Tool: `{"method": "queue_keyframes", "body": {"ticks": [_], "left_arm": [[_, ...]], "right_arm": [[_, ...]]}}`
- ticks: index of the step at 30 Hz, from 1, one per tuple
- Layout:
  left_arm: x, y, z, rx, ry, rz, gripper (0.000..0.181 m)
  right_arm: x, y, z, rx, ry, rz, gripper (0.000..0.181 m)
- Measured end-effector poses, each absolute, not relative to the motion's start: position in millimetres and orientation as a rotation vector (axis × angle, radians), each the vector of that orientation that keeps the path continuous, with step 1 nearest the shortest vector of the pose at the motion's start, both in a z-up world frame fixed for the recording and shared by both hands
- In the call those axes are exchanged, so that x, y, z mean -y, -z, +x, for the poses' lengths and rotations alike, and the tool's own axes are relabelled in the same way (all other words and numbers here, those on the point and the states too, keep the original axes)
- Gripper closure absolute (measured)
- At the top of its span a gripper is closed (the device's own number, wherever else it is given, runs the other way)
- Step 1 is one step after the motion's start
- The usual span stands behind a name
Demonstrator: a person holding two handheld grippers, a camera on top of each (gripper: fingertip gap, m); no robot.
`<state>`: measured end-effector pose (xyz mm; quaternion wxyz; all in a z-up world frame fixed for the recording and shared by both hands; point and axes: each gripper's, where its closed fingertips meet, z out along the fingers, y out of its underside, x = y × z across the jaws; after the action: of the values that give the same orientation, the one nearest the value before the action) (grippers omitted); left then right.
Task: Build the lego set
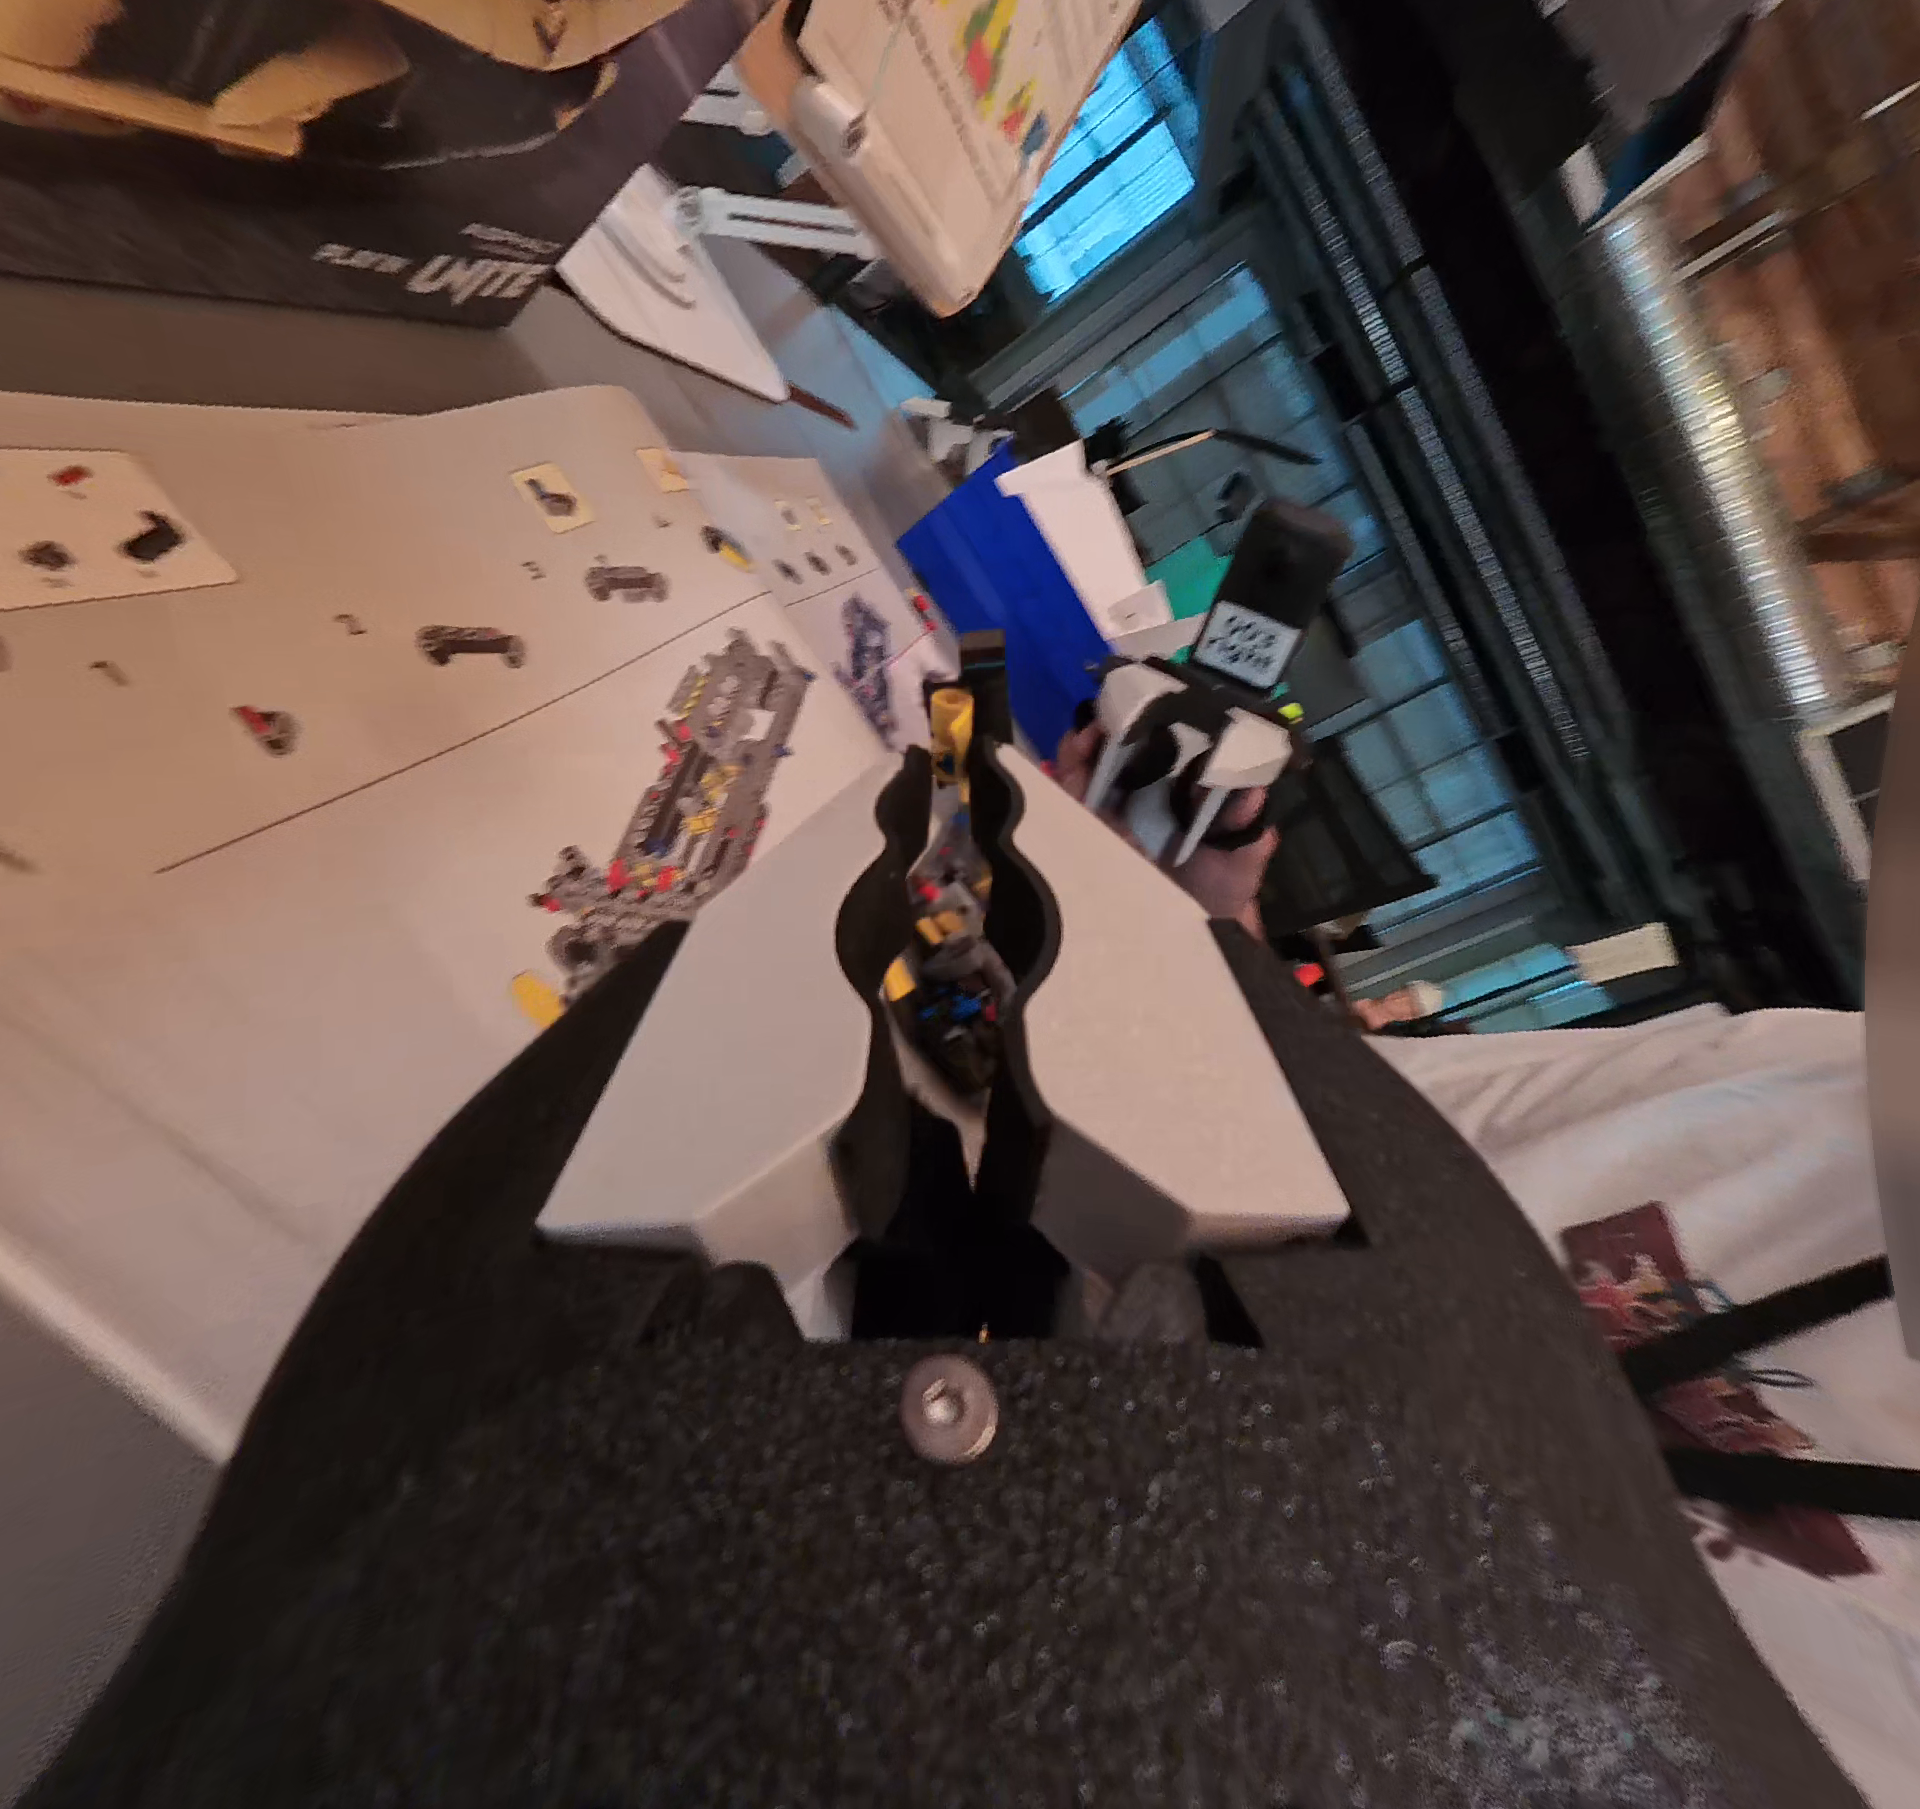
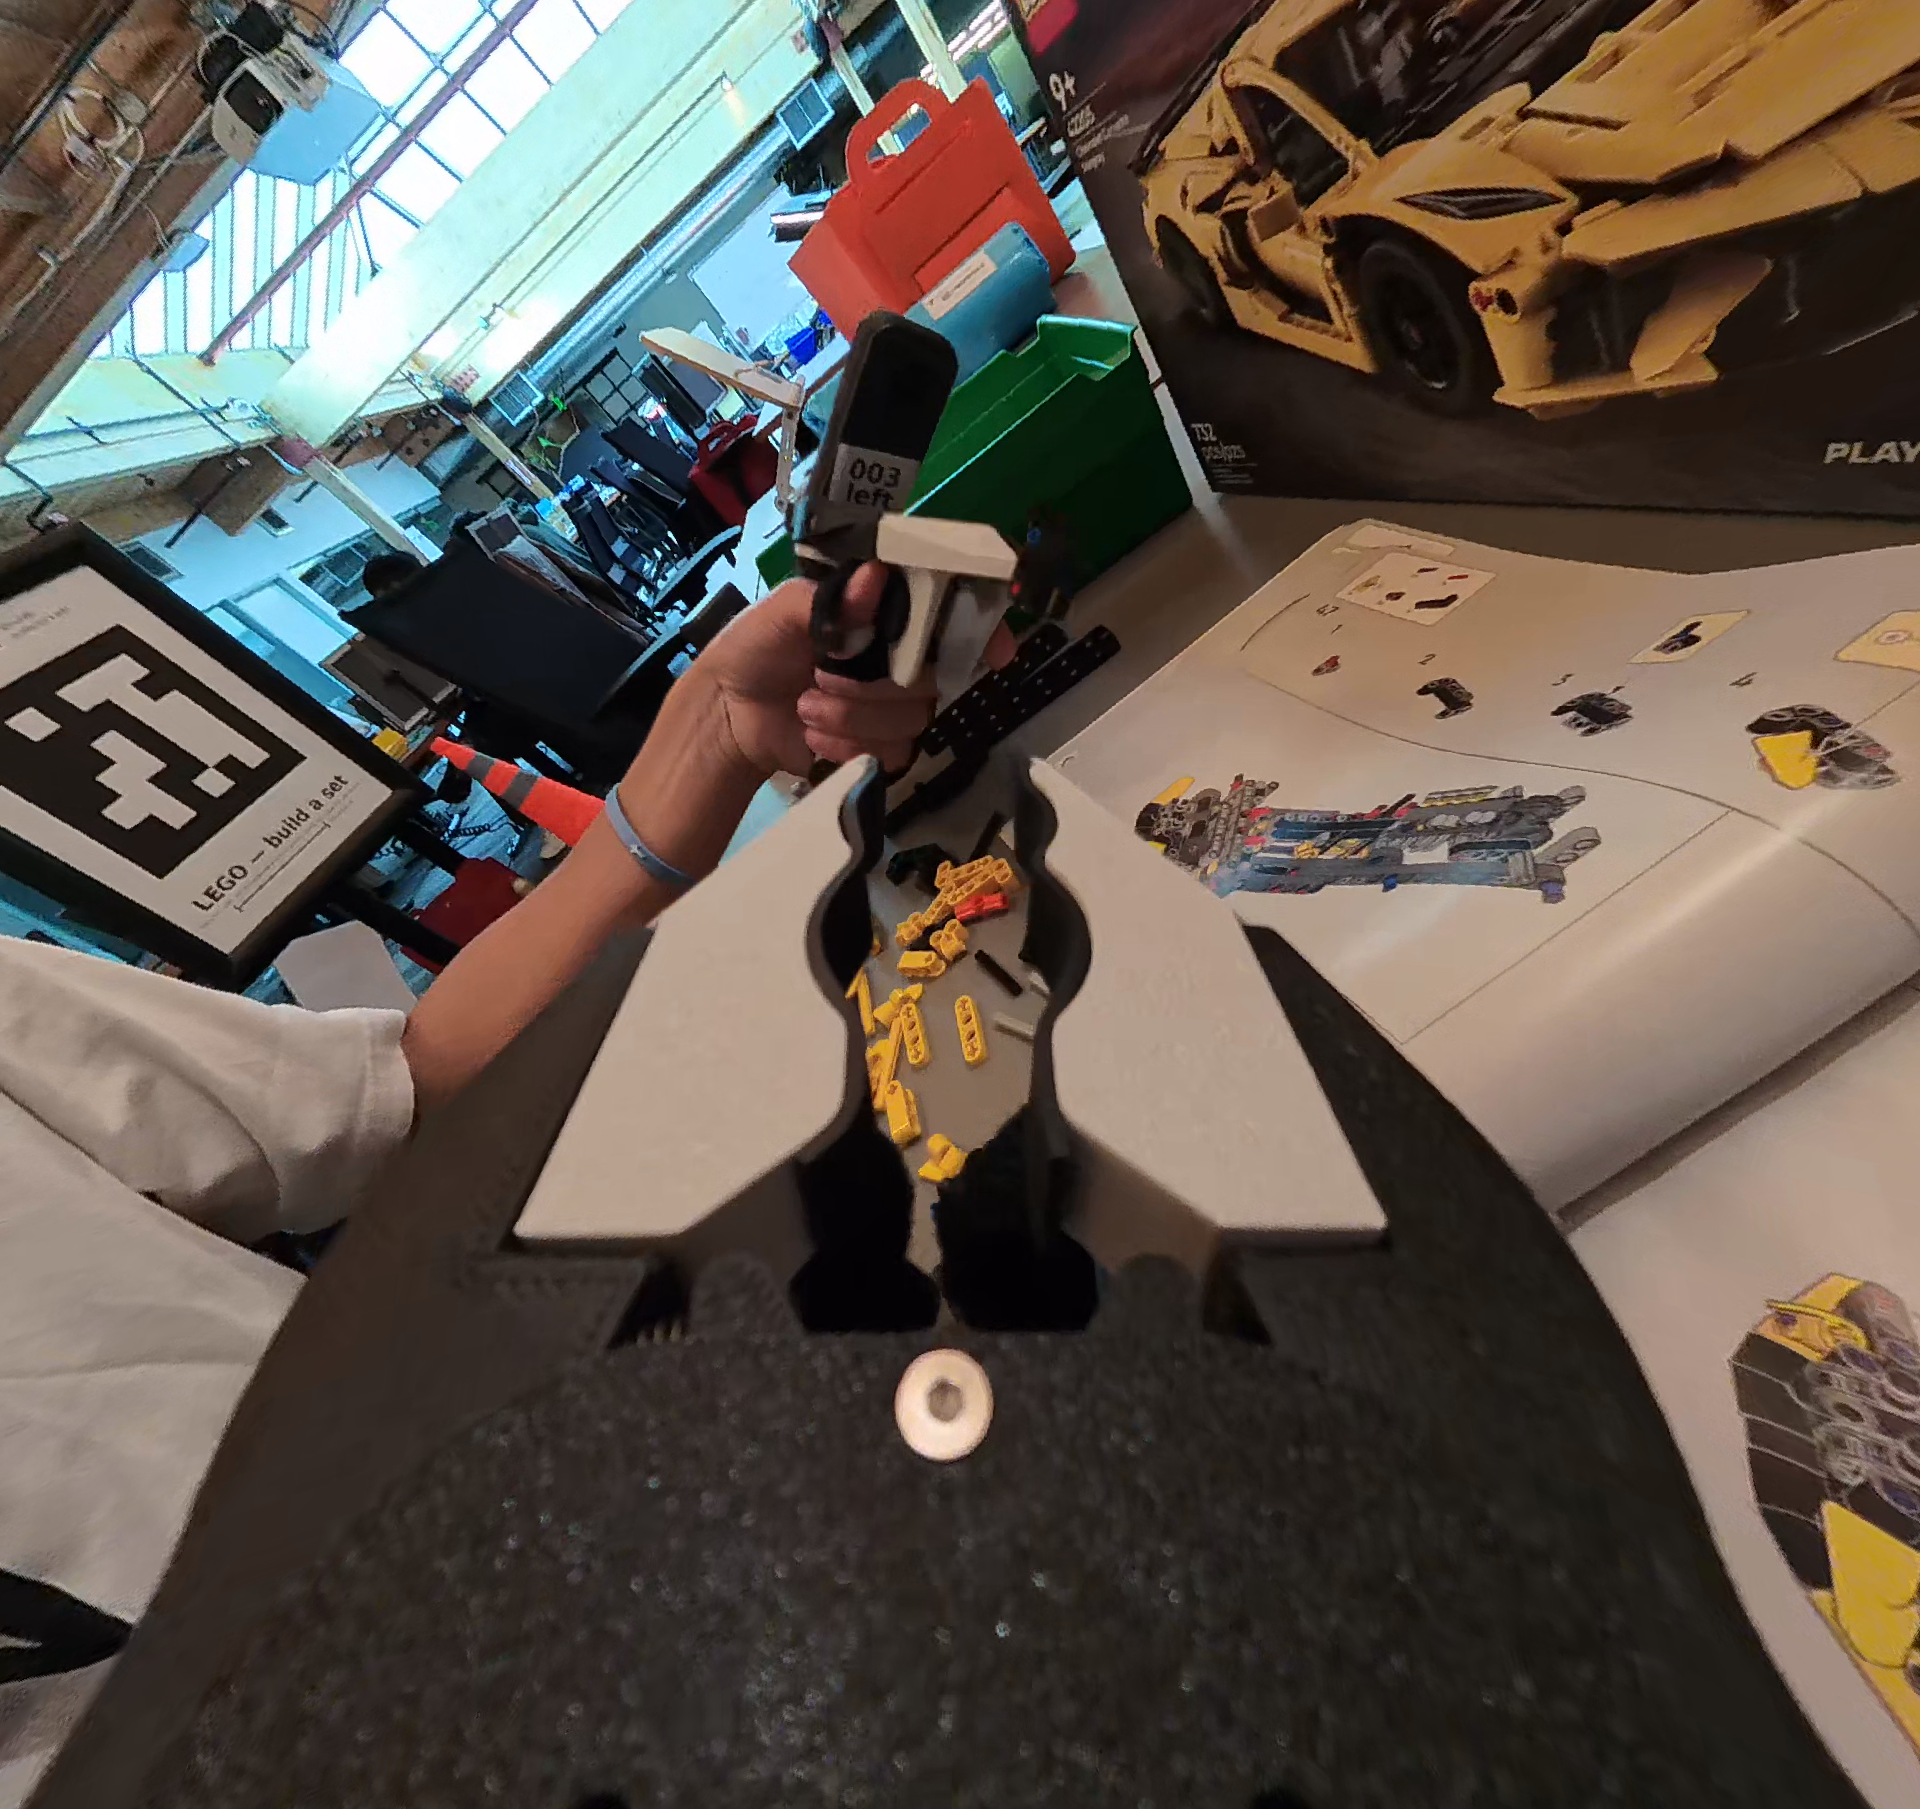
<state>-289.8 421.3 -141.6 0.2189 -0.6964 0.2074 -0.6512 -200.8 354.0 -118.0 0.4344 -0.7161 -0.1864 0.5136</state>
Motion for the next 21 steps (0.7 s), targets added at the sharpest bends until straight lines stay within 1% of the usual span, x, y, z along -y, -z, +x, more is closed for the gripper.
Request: {"method": "queue_keyframes", "body": {"ticks": [3, 6, 13, 21], "left_arm": [[-421.4, 129.6, -286.5, -0.495, 1.939, -1.852, 0.176], [-424.3, 130.7, -284.6, -0.450, 1.966, -1.846, 0.177], [-434.4, 154.5, -286.8, -0.458, 1.779, -1.975, 0.175], [-433.8, 160.7, -286.5, -0.509, 1.695, -2.014, 0.176]], "right_arm": [[-354.0, 120.1, -202.3, 0.479, -1.255, -1.792, 0.159], [-353.5, 117.2, -202.0, 0.474, -1.261, -1.781, 0.159], [-355.0, 113.0, -197.2, 0.447, -1.270, -1.768, 0.159], [-354.8, 114.6, -199.0, 0.445, -1.282, -1.773, 0.159]]}}
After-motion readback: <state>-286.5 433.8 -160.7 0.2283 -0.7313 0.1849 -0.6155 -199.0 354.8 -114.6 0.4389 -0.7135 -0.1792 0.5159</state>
